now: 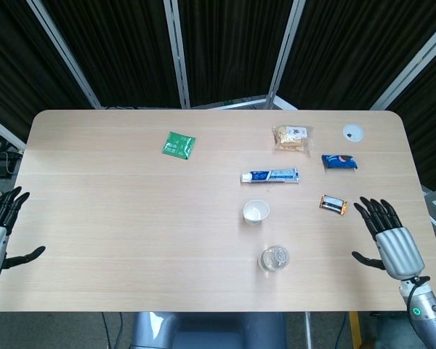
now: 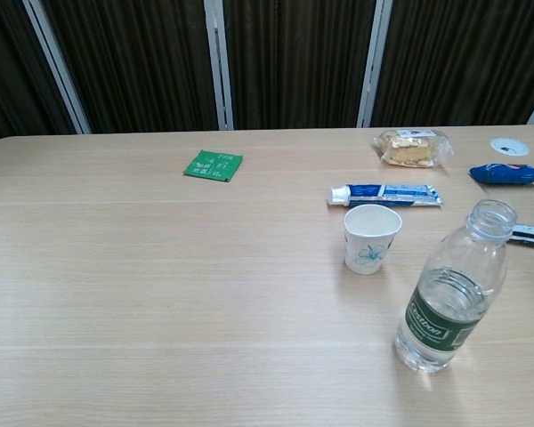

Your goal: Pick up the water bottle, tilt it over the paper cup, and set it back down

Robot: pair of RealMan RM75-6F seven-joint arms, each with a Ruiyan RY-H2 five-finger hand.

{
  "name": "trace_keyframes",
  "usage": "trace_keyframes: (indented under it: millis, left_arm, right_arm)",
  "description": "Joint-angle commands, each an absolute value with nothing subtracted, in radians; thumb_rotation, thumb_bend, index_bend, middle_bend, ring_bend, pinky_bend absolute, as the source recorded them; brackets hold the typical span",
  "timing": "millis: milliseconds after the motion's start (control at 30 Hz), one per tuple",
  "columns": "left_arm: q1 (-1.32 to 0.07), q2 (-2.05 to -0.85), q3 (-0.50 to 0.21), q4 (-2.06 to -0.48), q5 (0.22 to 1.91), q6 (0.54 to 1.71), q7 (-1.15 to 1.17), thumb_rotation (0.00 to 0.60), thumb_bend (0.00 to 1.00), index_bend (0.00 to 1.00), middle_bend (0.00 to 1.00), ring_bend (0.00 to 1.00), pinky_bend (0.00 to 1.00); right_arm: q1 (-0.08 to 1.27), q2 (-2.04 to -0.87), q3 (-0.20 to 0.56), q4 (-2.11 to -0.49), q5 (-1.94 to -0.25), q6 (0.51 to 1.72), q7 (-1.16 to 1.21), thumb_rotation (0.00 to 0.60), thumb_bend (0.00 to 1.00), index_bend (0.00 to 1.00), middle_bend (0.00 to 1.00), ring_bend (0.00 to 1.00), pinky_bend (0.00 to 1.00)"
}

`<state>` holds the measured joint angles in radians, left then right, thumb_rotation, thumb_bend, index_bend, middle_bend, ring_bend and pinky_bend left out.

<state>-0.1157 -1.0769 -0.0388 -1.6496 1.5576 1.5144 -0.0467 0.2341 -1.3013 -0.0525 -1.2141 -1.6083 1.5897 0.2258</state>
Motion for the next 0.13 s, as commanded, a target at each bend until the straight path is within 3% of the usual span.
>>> trace_keyframes:
  millis: [33,133]
  left_arm:
    - [-0.115,-1.089,-0.036,-1.641,1.574,1.523,-0.032,0.600,0.00,0.00,0.00,0.00,0.00]
    - [-0.113,-1.098,-0.033,-1.632,1.584,1.530,-0.022,0.600,0.00,0.00,0.00,0.00,0.00]
  right_arm:
    - [0.185,-1.253,0.001,-1.391,-1.555,1.645,0.069,0.600,0.00,0.00,0.00,0.00,0.00]
    - [0.169,-1.238,0.006,-1.443,-1.565,1.668,-0.008,0.600,0.00,0.00,0.00,0.00,0.00]
